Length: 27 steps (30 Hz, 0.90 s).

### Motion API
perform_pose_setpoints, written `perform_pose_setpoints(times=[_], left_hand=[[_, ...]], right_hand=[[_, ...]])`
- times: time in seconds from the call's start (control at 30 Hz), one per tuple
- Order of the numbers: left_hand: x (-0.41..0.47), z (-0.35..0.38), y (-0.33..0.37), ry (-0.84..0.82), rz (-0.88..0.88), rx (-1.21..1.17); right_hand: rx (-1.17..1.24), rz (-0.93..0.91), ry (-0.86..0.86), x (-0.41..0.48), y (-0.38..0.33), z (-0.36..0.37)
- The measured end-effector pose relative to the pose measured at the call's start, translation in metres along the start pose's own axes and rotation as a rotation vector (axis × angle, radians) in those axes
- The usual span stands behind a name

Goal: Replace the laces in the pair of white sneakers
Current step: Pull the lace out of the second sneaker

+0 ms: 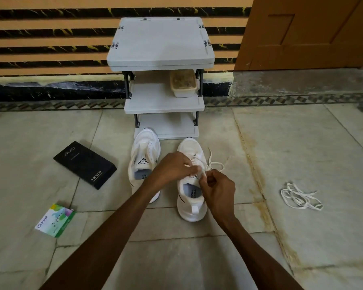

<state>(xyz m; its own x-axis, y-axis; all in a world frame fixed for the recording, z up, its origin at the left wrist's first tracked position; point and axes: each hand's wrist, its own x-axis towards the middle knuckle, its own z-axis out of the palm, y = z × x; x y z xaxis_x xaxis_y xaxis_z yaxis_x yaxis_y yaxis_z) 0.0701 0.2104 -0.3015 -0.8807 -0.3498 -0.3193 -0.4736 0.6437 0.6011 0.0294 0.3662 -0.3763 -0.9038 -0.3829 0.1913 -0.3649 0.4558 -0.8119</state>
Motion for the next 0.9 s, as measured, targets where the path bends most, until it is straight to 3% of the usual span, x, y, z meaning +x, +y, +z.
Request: perform_pose_setpoints(times=[0.03,0.07,0.1,0.13,0.2,0.27,0.3,0.33,0.37,0.47,0.53,0.63,0.7,0.73,0.8,0.87,0.9], left_hand=[[0.002,0.000,0.002,0.060,0.065,0.215],[0.002,0.000,0.005,0.153,0.121,0.251],[0.000,0.000,0.008,0.271,0.193,0.128],[-0.002,0.002,0.010,0.402,0.248,-0.133],[-0.005,0.005,0.009,0.603,0.200,-0.898],[-0.011,0.008,0.007,0.450,0.023,-1.586],[-0.011,0.011,0.003,0.345,-0.012,-1.700],[-0.010,0.013,-0.001,0.286,-0.011,-1.621],[-0.009,0.012,-0.003,0.275,0.023,-1.379],[0.003,0.018,-0.012,0.285,0.194,-0.174],[0.006,0.023,-0.012,0.217,0.228,0.377],[0.006,0.034,-0.006,0.244,0.264,0.556],[0.004,0.032,-0.001,0.317,0.233,0.298],[0.002,0.026,0.000,0.385,0.165,0.012],[-0.003,0.010,0.000,0.440,-0.008,-0.809],[-0.007,0.000,-0.005,0.345,-0.043,-1.486],[-0.008,-0.003,-0.008,0.275,-0.056,-1.645]], right_hand=[[-0.005,-0.007,-0.009,0.000,-0.002,0.002],[-0.004,-0.014,-0.012,0.000,-0.002,0.003],[0.001,-0.016,-0.007,0.000,-0.002,0.002],[0.008,-0.012,0.001,-0.001,-0.001,0.001],[0.027,-0.007,0.013,-0.001,0.002,-0.001],[0.041,-0.011,0.010,-0.001,0.005,-0.002],[0.043,-0.011,-0.001,-0.001,0.004,-0.002],[0.044,-0.010,-0.005,-0.001,0.003,-0.001],[0.045,-0.006,-0.005,-0.001,0.002,-0.001],[0.037,-0.001,-0.017,0.000,0.001,0.000],[0.013,-0.012,-0.039,-0.001,0.000,0.000],[0.005,-0.027,-0.052,0.000,-0.001,-0.002],[0.034,-0.010,-0.029,-0.001,0.000,-0.003],[0.053,-0.002,-0.009,-0.002,0.001,-0.005],[0.078,0.009,0.012,-0.002,0.003,-0.007],[0.087,0.016,-0.015,-0.001,0.002,-0.004],[0.081,0.019,-0.031,-0.002,0.002,-0.003]])
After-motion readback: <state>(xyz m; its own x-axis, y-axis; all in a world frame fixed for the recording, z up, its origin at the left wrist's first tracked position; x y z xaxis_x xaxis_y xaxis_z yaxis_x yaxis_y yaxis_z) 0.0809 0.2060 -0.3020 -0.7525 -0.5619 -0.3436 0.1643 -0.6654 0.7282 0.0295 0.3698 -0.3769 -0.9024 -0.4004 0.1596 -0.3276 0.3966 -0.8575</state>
